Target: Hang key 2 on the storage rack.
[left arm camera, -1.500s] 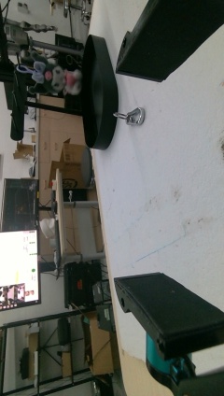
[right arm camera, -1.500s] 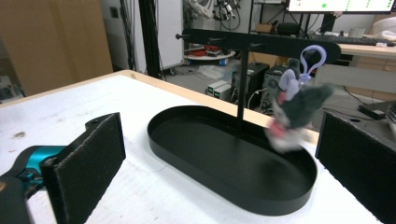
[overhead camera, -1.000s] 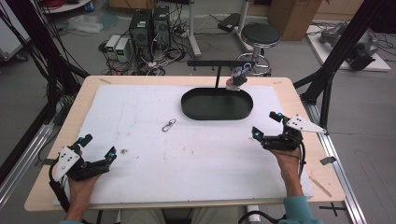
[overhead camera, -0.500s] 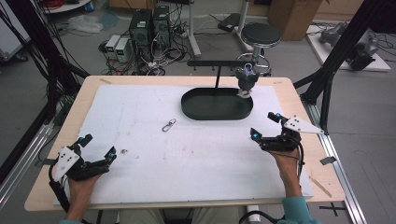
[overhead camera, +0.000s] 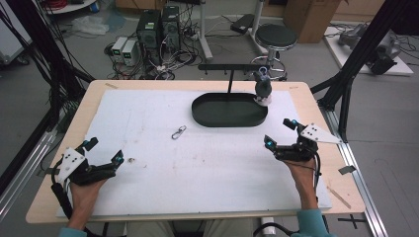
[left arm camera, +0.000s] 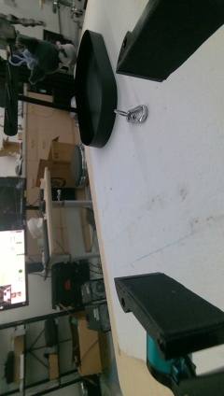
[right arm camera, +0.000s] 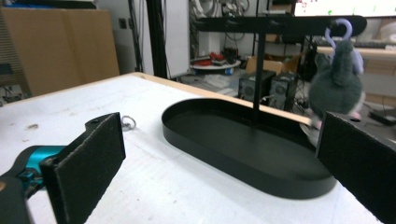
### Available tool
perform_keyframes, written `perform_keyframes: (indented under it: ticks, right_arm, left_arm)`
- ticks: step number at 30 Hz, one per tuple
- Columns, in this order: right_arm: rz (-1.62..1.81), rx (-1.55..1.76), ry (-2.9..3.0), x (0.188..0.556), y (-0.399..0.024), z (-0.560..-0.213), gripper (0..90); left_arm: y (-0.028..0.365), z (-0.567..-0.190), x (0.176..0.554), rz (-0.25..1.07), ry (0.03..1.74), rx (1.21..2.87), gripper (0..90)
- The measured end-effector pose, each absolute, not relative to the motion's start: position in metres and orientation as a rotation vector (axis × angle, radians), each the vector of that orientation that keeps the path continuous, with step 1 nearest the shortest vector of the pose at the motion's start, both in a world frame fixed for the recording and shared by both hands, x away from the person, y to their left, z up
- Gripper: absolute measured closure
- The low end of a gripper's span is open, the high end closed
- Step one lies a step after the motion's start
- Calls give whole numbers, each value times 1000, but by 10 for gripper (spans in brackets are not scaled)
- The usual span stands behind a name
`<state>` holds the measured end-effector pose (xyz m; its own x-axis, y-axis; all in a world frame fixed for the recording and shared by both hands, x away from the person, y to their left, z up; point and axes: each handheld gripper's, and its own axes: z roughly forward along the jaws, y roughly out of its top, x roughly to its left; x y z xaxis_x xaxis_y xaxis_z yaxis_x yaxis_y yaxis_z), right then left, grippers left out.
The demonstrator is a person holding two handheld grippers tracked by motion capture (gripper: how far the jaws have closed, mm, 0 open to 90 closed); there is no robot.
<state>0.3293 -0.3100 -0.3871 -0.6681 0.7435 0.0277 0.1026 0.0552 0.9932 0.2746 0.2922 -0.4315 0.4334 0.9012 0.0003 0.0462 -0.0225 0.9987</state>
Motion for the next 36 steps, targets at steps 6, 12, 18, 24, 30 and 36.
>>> perform_keyframes:
  ticks: [6, 12, 18, 24, 30, 36]
  right_arm:
    - [1712, 804, 1808, 326, -310, -385, 7]
    - [1733, 788, 1821, 324, -309, -385, 7]
    - [1737, 795, 1829, 323, -309, -385, 7]
    - [1740, 790, 1824, 324, -308, -386, 7]
    - [1742, 801, 1837, 323, -307, -387, 7]
    - [1739, 778, 1853, 325, -303, -388, 7]
  left_arm:
    - [286, -407, 292, 815, 852, 1491, 17]
    - [278, -392, 314, 765, 814, 1584, 17]
    - [268, -385, 332, 696, 785, 1676, 17]
    - [252, -375, 351, 657, 734, 1762, 17]
    - [237, -373, 368, 600, 709, 1829, 17]
    - [225, -370, 387, 538, 700, 1903, 17]
